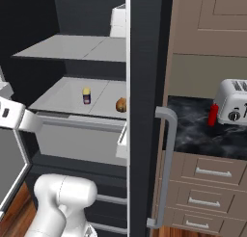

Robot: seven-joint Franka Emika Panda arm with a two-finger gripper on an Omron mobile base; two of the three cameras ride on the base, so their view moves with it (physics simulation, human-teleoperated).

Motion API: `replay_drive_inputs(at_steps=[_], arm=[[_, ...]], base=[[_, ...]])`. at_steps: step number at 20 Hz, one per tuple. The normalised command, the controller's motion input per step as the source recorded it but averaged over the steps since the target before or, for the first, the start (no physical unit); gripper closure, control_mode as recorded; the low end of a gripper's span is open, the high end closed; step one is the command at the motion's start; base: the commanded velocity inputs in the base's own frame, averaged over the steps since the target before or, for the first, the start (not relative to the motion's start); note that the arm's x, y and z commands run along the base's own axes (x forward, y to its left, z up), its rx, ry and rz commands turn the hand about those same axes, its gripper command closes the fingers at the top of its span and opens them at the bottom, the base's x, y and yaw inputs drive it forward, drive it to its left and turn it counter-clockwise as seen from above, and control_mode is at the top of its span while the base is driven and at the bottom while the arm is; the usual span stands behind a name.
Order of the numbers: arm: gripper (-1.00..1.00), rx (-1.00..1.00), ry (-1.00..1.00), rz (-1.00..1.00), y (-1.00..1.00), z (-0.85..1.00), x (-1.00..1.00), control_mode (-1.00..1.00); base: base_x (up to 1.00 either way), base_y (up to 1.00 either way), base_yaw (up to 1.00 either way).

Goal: Place the condiment bottle and ketchup from the counter to the top shelf of the fridge. If the existing items in the fridge are on the top shelf, move them to other shelves.

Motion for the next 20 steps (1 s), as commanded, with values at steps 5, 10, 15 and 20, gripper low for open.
replay_drive_inputs(at_steps=[5, 10, 15, 20], arm=[[-1.00, 0.00, 0.00, 0.00, -0.13, 0.00, -0.42, -1.00], [-1.00, 0.00, 0.00, 0.00, 0.00, 0.00, 0.00, 1.00], [-1.00, 0.00, 0.00, 0.00, 0.00, 0.00, 0.00, 1.00], [-1.00, 0.00, 0.00, 0.00, 0.00, 0.00, 0.00, 1.00]], base=[[0.00, 0.00, 0.00], [-1.00, -0.65, 0.00], [-0.37, -0.99, -0.10], [0.06, -1.00, -0.18]])
